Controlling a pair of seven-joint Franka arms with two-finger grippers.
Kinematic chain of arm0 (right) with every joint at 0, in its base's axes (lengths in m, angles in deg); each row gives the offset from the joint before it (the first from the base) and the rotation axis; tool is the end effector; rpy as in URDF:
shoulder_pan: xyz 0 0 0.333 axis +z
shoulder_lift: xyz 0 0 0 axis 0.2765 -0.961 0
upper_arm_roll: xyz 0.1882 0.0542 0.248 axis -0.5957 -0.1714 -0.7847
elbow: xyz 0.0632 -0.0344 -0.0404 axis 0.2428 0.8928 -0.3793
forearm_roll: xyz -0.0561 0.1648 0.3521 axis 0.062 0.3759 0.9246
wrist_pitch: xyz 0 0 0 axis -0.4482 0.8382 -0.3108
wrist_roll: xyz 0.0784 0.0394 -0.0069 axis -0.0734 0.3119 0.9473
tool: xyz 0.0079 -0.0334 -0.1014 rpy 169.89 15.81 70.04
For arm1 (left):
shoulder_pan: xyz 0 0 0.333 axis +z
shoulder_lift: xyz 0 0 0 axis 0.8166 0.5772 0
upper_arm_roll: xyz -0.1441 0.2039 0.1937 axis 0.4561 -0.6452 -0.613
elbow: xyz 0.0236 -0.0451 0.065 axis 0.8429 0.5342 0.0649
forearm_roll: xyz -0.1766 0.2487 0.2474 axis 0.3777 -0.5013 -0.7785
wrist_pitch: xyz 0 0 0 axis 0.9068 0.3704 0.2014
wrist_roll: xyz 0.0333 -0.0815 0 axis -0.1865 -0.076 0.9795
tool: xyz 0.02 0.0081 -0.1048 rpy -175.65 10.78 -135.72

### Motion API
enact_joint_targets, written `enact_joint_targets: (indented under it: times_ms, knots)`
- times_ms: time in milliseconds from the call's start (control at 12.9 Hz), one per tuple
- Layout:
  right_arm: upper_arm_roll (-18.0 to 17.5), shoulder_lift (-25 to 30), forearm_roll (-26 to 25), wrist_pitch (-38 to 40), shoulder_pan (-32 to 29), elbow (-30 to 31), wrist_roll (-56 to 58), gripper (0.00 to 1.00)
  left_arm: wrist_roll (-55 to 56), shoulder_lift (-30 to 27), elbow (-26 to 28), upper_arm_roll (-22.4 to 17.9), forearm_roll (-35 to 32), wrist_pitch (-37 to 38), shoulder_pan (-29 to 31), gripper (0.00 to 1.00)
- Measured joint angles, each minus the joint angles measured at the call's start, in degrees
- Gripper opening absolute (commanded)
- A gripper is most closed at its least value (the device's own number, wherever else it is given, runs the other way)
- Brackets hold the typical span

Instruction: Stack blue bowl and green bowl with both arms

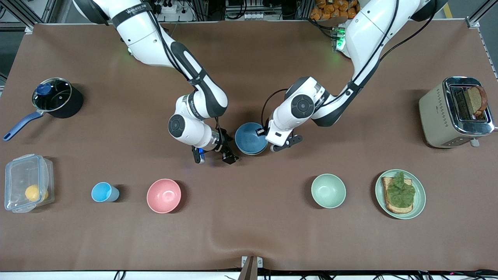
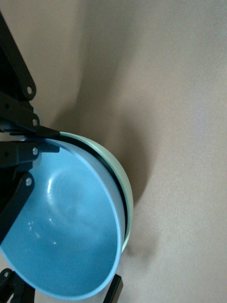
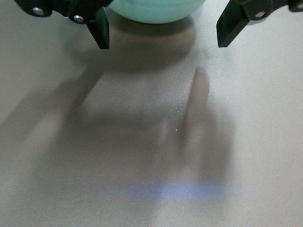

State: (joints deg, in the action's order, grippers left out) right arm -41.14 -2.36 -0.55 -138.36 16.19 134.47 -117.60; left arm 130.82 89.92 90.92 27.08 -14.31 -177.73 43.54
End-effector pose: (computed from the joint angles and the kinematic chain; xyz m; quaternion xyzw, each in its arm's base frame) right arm 0.5529 0.3800 0.1739 -0.7884 0.5725 0.1524 0.1657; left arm 0.4994 -0.4260 0.2269 0.9653 0.2091 -0.1019 0.1190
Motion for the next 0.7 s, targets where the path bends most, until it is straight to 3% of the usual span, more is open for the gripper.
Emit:
enact_joint_targets:
  times_ms: [78, 466, 699]
  knots:
    - [0.0, 0.0, 0.0, 0.0, 0.0, 0.0, 0.0, 1.00, 0.0, 0.0, 0.0, 0.0, 0.0, 0.0, 0.0, 1.00]
    - [0.0, 0.0, 0.0, 0.1, 0.0, 0.0, 0.1, 1.00, 0.6, -0.2, -1.8, -0.1, 0.0, -0.4, -0.1, 1.00]
    - [0.6, 0.4, 0.0, 3.8, -0.2, -0.4, 1.2, 1.00, 1.2, -4.1, -4.1, 0.0, 0.0, 2.1, 0.0, 1.00]
